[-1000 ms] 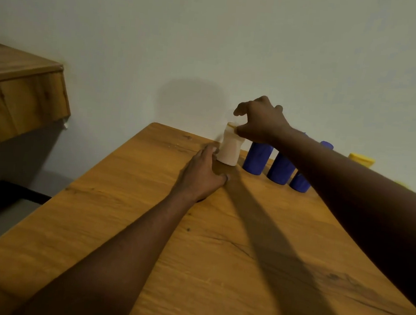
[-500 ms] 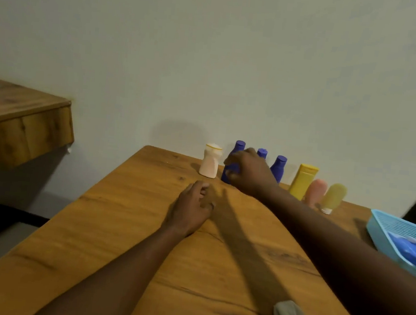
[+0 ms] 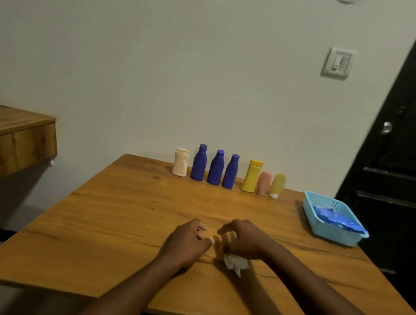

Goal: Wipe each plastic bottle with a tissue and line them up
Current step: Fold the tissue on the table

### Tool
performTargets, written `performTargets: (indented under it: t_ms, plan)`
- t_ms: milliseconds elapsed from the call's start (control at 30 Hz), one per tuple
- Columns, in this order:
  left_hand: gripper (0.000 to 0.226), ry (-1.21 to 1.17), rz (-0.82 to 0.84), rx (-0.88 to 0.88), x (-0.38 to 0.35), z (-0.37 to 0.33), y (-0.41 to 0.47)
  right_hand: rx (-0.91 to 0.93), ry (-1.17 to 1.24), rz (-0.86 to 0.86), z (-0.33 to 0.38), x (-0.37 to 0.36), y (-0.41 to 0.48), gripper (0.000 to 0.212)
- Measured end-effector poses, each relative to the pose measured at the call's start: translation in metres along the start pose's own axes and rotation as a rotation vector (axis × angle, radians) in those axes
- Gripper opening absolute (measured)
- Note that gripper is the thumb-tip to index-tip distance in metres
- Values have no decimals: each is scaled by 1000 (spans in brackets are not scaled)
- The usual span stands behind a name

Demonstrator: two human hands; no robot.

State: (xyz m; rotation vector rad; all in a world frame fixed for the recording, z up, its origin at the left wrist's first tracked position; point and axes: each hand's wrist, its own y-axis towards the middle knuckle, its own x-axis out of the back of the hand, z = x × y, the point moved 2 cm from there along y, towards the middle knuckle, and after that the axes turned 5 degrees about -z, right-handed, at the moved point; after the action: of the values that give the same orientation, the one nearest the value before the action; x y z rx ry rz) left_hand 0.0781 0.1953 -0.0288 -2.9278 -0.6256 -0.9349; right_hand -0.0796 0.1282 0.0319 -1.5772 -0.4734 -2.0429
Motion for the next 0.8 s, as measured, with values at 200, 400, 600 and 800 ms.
performTargets:
  t_ms: [200, 400, 600, 800]
  plan:
    - [45, 8, 123, -53, -16, -17, -29, -78, 179, -85, -23, -24, -37, 37]
    - [45, 144, 157, -170, -35, -33, -49, -147, 278, -315, -34, -33, -66, 26]
    - [30, 240, 61, -218, -50, -37, -58, -104, 379, -310, -45, -40, -87, 31]
    - [16, -1, 120, -210, -71, -57, -75, -136, 607, -586, -58, -39, -114, 19]
